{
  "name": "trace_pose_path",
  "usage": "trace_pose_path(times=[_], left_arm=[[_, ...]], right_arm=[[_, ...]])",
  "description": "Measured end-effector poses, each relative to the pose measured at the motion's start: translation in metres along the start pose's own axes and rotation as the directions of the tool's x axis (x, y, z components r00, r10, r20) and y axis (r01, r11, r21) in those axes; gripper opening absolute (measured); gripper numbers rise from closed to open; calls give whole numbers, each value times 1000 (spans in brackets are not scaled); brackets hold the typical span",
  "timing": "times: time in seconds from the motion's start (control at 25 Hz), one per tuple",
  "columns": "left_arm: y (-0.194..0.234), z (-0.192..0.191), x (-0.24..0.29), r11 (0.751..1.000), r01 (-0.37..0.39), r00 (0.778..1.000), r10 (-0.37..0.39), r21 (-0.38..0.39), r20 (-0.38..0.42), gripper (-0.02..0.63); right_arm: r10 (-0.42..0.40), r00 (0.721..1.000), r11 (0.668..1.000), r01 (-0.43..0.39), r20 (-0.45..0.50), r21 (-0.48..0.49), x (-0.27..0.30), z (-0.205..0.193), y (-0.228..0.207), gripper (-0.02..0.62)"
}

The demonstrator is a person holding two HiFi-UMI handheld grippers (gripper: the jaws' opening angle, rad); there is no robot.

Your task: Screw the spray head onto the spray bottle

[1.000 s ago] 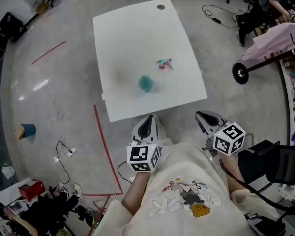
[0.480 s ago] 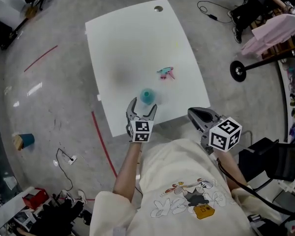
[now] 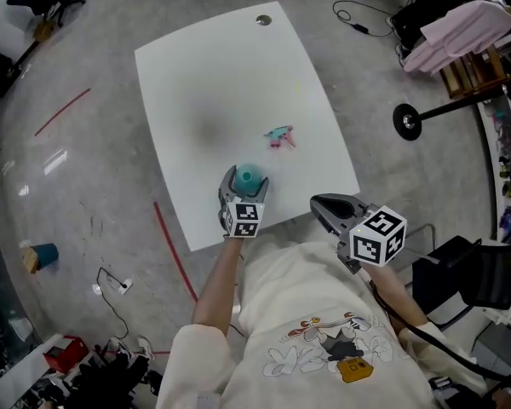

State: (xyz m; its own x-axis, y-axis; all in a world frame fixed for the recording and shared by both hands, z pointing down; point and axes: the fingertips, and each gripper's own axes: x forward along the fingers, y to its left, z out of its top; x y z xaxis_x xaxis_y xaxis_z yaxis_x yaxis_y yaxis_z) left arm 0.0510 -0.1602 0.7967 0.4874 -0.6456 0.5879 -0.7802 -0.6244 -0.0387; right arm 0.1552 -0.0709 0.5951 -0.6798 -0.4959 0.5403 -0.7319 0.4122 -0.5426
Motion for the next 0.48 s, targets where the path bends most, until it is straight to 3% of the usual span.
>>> trace_pose_path(times=[0.12, 0.24, 0.36, 0.48], left_arm=[[2, 3, 7, 1000, 7, 1000, -8, 13, 29, 385], [3, 6, 14, 1000, 17, 999, -18, 22, 27, 385], [6, 10, 18, 999, 24, 1000, -24, 30, 17, 385], [4, 12, 17, 999, 30, 999, -31, 35, 12, 385]], right_arm=[[-1, 1000, 999, 1, -15, 38, 19, -3, -18, 8], [41, 998, 986, -31, -54, 166, 52, -4, -44, 10], [62, 995, 946, -33, -83, 322, 91, 4, -76, 11], [34, 987, 893, 42, -160, 448, 127, 1, -113, 13]])
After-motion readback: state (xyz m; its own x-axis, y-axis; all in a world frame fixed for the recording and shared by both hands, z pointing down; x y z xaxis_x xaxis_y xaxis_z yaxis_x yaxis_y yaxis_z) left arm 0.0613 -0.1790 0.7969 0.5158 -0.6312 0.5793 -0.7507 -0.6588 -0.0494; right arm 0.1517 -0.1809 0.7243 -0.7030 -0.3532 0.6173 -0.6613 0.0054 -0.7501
